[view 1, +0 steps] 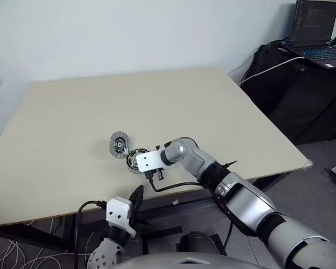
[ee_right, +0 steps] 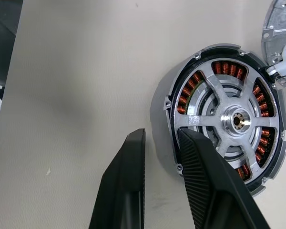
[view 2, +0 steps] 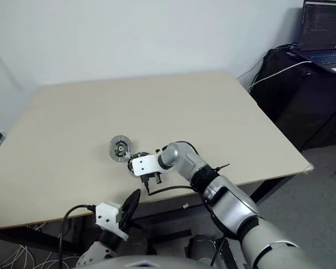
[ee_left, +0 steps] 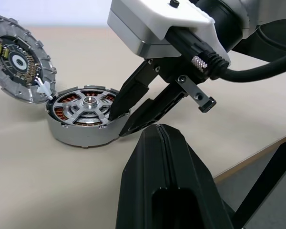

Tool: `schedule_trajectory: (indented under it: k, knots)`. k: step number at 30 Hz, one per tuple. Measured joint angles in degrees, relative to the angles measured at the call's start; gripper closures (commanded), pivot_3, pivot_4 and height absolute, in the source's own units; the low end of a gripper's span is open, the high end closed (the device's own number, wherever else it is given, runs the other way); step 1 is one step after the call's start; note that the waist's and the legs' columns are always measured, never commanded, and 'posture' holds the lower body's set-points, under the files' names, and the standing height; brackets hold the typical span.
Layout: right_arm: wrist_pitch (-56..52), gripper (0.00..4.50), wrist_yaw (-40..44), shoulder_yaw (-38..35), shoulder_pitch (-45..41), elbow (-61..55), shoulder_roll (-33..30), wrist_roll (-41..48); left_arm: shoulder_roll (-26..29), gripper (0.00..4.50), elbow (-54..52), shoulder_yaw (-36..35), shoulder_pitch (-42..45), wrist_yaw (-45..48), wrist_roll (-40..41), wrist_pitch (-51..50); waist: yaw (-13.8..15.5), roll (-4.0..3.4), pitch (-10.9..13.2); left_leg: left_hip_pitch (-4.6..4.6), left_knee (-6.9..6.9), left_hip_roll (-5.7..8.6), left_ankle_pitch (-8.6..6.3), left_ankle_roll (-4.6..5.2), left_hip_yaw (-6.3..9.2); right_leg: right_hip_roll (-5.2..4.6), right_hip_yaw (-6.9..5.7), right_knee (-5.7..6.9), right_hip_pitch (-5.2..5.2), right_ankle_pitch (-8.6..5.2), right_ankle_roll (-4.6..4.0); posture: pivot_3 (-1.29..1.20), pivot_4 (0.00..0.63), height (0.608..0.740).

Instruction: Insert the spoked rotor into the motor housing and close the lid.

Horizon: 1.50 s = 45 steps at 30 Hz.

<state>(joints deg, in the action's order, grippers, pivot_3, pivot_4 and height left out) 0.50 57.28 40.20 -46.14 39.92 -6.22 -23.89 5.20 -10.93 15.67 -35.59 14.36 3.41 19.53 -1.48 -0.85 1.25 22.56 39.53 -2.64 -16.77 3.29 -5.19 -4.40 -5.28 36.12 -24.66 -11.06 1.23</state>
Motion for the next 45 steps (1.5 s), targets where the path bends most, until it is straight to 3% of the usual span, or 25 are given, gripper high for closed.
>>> schedule_trajectory:
  k: [7, 12, 26, 37, 41, 45]
  knots:
    - [0.24, 3.34, 0.05, -0.04, 0.0, 0.14, 0.43, -0.53, -0.17, 4.5, 0.0, 0.37, -0.13, -0.53, 0.0, 0.0, -0.03, -0.01, 0.0, -0.01, 0.0, 0.0, 0.0, 0.0, 0.01, 0.0, 0.0, 0.01, 0.0, 0.0, -0.01, 0.0, 0.0, 0.74]
    - [-0.01, 4.48, 0.3, -0.24, -0.48, 0.6, 0.68, -0.54, -0.31, 4.5, 0.0, 0.63, -0.21, -0.6, 0.0, 0.0, -0.04, 0.0, 0.0, -0.01, 0.0, 0.0, 0.0, 0.0, 0.01, 0.0, -0.01, 0.01, 0.0, -0.01, -0.01, 0.0, 0.0, 0.74]
    - [-2.97, 4.49, -1.6, -2.11, 1.8, -0.52, 1.17, 0.46, -0.55, 4.5, 0.0, 0.71, 0.07, -0.92, -0.12, -0.08, -0.1, -0.02, 0.01, -0.06, 0.01, -0.02, 0.01, -0.02, 0.01, 0.0, 0.0, 0.13, 0.0, -0.02, -0.03, 0.0, 0.0, 0.74]
    - [-26.01, 4.49, 0.46, -5.89, 15.69, -28.5, -6.12, 3.28, -0.34, 4.5, -0.03, 0.56, -0.15, -0.83, 0.17, -0.23, 0.75, 0.0, 0.06, 0.09, 0.03, 0.02, -0.02, 0.01, 0.04, -0.06, -0.05, 0.03, -0.07, -0.04, -0.04, 0.0, 0.0, 0.74]
    - [-34.14, 4.49, 1.63, -6.13, 17.96, -37.58, -8.89, 4.35, -0.13, 4.5, -0.03, 0.53, -0.18, -0.52, 0.73, -0.36, 0.66, -0.02, 0.12, 0.07, 0.03, -0.01, -0.03, -0.01, 0.07, -0.05, -0.09, 0.05, -0.09, -0.05, -0.04, 0.0, 0.0, 0.74]
    - [-43.54, 4.49, 0.71, -8.23, 18.22, -42.41, -7.73, 6.51, 0.02, 4.5, -0.04, 0.52, -0.09, -0.49, 1.41, -0.37, 0.7, -0.01, 0.13, 0.07, 0.03, -0.02, -0.03, -0.02, 0.13, -0.04, -0.14, 0.06, -0.09, -0.07, -0.07, 0.0, 0.0, 0.74]
